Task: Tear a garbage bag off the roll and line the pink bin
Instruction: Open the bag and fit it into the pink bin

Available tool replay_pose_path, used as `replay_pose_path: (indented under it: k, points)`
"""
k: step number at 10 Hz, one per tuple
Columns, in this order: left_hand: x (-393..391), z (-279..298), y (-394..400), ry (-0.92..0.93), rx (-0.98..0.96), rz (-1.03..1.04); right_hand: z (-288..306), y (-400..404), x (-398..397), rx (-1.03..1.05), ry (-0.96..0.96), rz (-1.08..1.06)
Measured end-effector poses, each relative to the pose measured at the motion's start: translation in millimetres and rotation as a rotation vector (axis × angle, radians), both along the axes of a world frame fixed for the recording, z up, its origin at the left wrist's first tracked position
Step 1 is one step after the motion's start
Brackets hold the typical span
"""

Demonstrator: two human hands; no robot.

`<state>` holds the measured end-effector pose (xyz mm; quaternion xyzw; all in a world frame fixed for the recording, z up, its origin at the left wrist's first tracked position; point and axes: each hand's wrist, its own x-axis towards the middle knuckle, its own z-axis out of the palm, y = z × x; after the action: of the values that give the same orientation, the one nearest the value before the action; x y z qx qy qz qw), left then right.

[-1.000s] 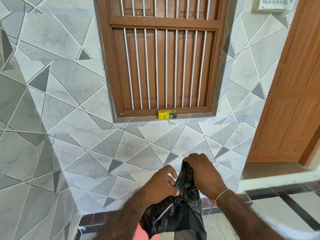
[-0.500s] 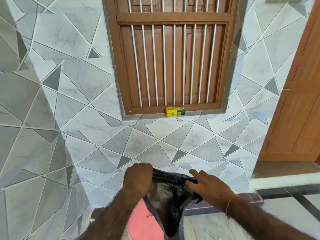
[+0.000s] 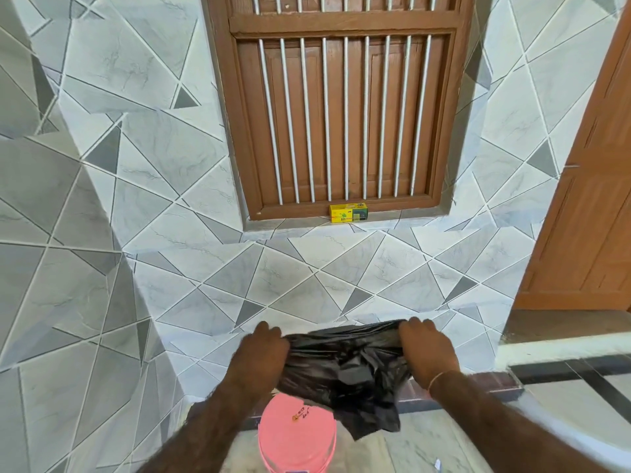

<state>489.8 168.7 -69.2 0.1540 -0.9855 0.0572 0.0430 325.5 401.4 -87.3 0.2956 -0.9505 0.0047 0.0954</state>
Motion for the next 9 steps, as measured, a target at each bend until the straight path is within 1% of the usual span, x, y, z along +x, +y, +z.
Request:
replay_pose_path:
  k: [1, 2, 3, 4, 5, 6, 7, 8, 9]
  points:
    - [0.9, 3.9, -3.6, 0.150, 0.072, 0.274, -18.8, 0.1, 1.9, 0.159, 0.054, 0.133]
    - [-3.9, -1.0, -8.6, 0.625, 0.645, 0.545, -20.5, -3.5, -2.2, 0.205, 0.021, 0.177]
    - [-9.2, -10.0, -17.3, 0.728, 0.807, 0.494, 2.9, -5.0, -1.2, 0.237, -0.065, 0.131]
    - [-5.0, -8.4, -29.9, 0.127, 0.287, 0.160, 22.3, 0.5, -32.5, -0.075, -0.217, -0.081]
    - [-2.2, 23.8, -37.2, -0.274, 0.077, 0.098, 45.0, 4.5, -53.7, -0.010, -0.213, -0.048]
    - [-29.2, 53.8, -61.7, -0.008, 0.056, 0.268, 92.1, -1.2, -53.8, 0.040, -0.104, -0.021]
    - [-81.6, 10.0, -184.3, 0.325, 0.031, 0.448, 163.7, -11.4, -55.7, -0.344, 0.234, -0.002]
    - [-52.9, 55.4, -142.4, 0.708, 0.139, 0.409, 184.8, -19.8, -44.1, -0.793, 0.571, 0.080]
    - [-12.5, 47.8, -45.6, 0.115, 0.166, 0.269, 72.6, -11.3, -50.5, -0.073, -0.260, -0.041]
